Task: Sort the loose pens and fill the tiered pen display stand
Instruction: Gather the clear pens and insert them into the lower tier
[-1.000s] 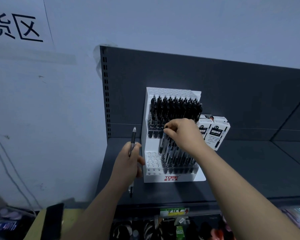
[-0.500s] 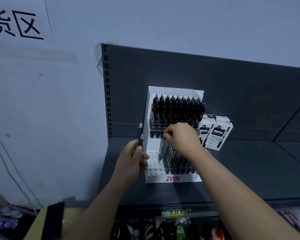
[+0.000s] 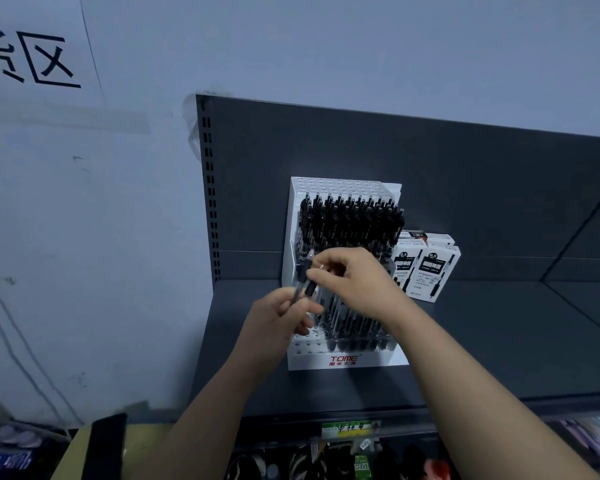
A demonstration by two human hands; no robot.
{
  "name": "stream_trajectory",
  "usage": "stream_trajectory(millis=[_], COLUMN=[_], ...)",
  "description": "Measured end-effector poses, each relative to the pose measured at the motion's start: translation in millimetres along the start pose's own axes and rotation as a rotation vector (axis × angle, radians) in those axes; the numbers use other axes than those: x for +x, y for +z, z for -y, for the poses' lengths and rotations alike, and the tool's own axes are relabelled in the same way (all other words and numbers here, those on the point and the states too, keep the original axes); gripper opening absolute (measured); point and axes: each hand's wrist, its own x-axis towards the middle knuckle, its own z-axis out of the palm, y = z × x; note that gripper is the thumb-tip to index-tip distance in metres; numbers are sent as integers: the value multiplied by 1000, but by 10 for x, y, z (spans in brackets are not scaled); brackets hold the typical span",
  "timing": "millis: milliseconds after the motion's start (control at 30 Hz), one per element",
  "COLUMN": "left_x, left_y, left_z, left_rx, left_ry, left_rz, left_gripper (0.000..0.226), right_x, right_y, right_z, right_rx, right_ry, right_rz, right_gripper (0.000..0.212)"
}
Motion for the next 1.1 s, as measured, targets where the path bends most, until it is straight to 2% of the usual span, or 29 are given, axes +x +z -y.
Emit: stream_trajectory(millis=[100,167,233,400,500,567,600,667,767,900,967,1033,1100], left_x=[-16,-33,-41,11,21,12,12,12,-24,-107,-124,-129,-131], left_y=[15,-20,-58,-123,-138,-138,-142,-164,-206,-203,-175,-140,-112], left_z=[-48,-38,5,8,-147,-264,-303,-334,-289,-155,-99,-57,-10], left_rx=[-22,-2,51,51,39,-6,-39,-98,-38,108,164,199,222], left_ry=[-35,-46,-46,-35,58,121,142,145,55,-19,-39,-58,-83], left_rz=[15,-17,-75,-286,-325,-335,-337,-319,-363,-340,-321,-324,-315], left_gripper=[20,22,26,25,12,2,5,10,17,18,34,41,40], right_x=[-11,-24,-39,-70,-58,-48,-47,-45,-52,-94,-109,-122,-116], right_y=[-72,-164,-240,-244,-191,-148,-134,-136,-191,-231,-230,-222,-208], right_z=[-17,-52,-100,-96,-12,47,69,100,103,58,32,27,12], right_rx=[88,135,188,-4,-142,-240,-254,-184,-42,197,260,316,300], right_ry=[72,118,154,108,49,-10,-29,-17,17,101,132,156,166], right_rz=[-46,-149,-167,-10,44,64,66,44,-63,-105,-103,-129,-168], right_gripper=[8,4,3,4,11,8,6,3,9,43,35,9,17])
